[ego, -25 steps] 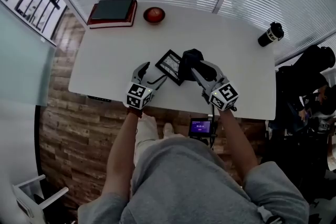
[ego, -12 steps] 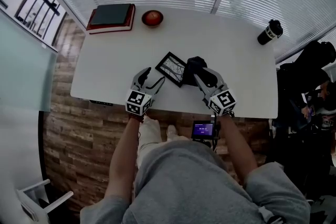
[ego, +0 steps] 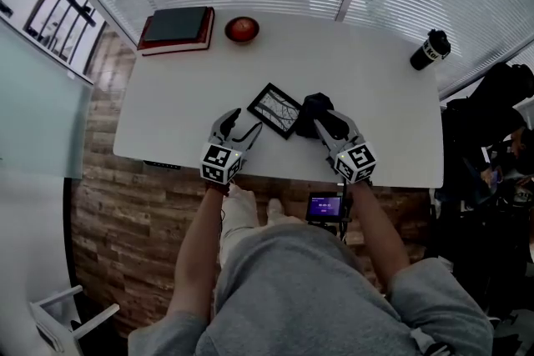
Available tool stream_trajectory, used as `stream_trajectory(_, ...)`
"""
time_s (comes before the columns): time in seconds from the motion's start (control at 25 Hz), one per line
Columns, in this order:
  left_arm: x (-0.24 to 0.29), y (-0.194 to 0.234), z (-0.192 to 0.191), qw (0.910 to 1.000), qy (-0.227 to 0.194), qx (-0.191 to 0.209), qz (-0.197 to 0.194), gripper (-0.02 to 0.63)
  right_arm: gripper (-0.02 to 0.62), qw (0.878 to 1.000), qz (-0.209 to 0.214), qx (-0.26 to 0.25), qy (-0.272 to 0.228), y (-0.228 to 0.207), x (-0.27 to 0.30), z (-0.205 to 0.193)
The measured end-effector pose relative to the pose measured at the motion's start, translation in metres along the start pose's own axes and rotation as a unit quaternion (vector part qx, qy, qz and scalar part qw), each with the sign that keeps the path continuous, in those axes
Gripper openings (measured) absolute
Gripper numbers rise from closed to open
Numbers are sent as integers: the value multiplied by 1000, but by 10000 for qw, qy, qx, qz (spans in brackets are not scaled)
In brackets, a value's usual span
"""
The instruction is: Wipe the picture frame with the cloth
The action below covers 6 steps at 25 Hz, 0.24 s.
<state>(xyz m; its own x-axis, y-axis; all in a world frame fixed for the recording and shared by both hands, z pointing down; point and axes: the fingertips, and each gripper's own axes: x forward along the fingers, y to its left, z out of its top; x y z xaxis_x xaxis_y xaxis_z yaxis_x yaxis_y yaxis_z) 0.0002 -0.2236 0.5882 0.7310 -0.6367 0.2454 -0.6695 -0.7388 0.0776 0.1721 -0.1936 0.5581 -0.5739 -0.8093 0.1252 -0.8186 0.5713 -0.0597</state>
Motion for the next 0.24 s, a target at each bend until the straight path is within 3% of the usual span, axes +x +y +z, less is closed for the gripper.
stream_trajectory(0.24,2,-3,-1,10000,26,-20,-12,290,121,9999,-74,72,59,-8,-6,-9)
